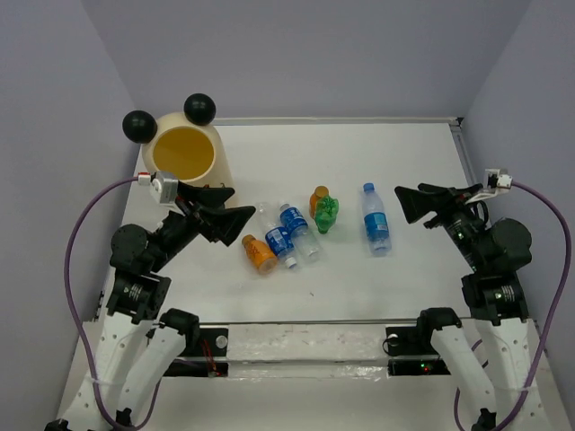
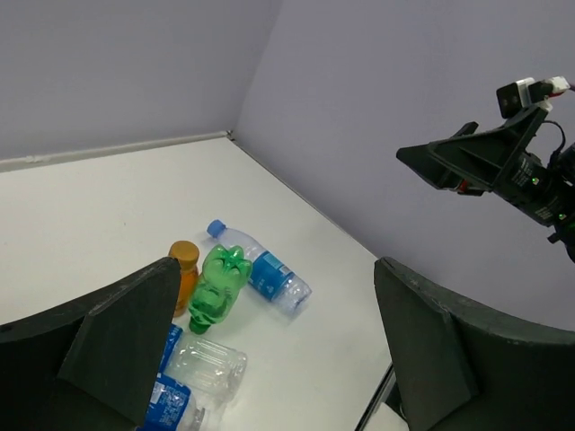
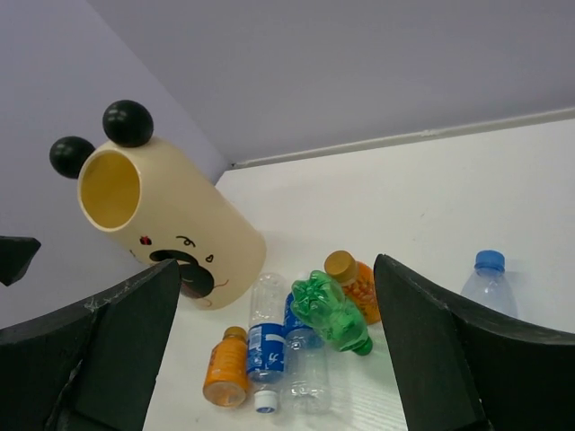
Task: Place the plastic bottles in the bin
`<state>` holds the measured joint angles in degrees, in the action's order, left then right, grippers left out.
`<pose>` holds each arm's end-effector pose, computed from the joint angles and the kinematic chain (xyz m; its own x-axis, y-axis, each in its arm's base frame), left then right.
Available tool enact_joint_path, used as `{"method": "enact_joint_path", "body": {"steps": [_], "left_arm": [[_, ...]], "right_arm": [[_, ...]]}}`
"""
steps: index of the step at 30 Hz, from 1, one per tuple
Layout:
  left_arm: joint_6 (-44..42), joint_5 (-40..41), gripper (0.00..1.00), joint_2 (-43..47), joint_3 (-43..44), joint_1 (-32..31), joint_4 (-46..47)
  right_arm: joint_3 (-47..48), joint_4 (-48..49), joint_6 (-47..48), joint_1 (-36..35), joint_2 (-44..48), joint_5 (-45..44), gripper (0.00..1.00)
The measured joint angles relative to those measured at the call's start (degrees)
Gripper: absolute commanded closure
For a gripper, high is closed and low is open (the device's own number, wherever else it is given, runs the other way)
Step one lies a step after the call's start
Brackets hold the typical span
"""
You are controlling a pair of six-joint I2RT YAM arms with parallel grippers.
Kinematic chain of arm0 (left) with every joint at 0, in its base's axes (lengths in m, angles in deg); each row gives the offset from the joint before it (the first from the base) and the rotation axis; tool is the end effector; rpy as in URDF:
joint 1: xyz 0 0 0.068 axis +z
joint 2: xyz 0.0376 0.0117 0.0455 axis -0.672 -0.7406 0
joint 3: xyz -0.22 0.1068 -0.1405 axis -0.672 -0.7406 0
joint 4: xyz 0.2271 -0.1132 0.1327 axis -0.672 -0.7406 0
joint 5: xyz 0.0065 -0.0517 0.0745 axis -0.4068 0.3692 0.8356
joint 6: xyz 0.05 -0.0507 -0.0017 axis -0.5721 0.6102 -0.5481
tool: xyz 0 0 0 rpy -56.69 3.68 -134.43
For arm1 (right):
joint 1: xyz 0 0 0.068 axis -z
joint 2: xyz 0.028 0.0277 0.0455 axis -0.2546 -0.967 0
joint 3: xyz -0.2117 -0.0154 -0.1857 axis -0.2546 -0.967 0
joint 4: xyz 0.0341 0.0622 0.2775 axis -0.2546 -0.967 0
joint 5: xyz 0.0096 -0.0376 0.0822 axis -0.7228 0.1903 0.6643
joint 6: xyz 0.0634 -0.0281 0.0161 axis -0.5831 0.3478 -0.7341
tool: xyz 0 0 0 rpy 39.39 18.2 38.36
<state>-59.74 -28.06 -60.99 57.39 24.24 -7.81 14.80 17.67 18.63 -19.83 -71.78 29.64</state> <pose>0.1333 -0.0758 0.4139 -0.0343 -0.4132 -0.9100 0.8098 0.5222 -0.2676 0.1484 0.0322 0.4034 -0.0798 0.4971 -0.8640 -0.4232 0.7679 0.4809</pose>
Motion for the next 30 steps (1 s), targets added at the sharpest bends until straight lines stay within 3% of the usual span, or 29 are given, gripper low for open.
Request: {"method": "enact_joint_path", "body": {"steps": [7,11,17,20,30], "left_arm": [[2.54,0.72,0.01,-6.54,0.7,-0.04,1.73],[4.33,3.48,0.01,-12.41,1.84,-4.2,3.41],[2.89,21.53,0.01,-23.32,7.1,-22.75,1.31],[0.13,34.23,0.01,-28.96,10.27,-31.34,-1.05],[-7.45,54.38,0.01,-53.79,21.7,-39.08,-6.36]], "right_arm": [[-0.09,-5.11,2.73,0.0,2.8,-4.96,0.06],[-0.15,-8.94,4.44,0.0,3.15,-8.09,0.01],[-1.6,-13.42,5.92,0.0,3.13,-10.23,0.0],[-3.19,-14.64,5.99,0.0,3.15,-9.94,0.0],[-4.85,-16.02,6.36,0.0,3.06,-7.19,0.0]]}}
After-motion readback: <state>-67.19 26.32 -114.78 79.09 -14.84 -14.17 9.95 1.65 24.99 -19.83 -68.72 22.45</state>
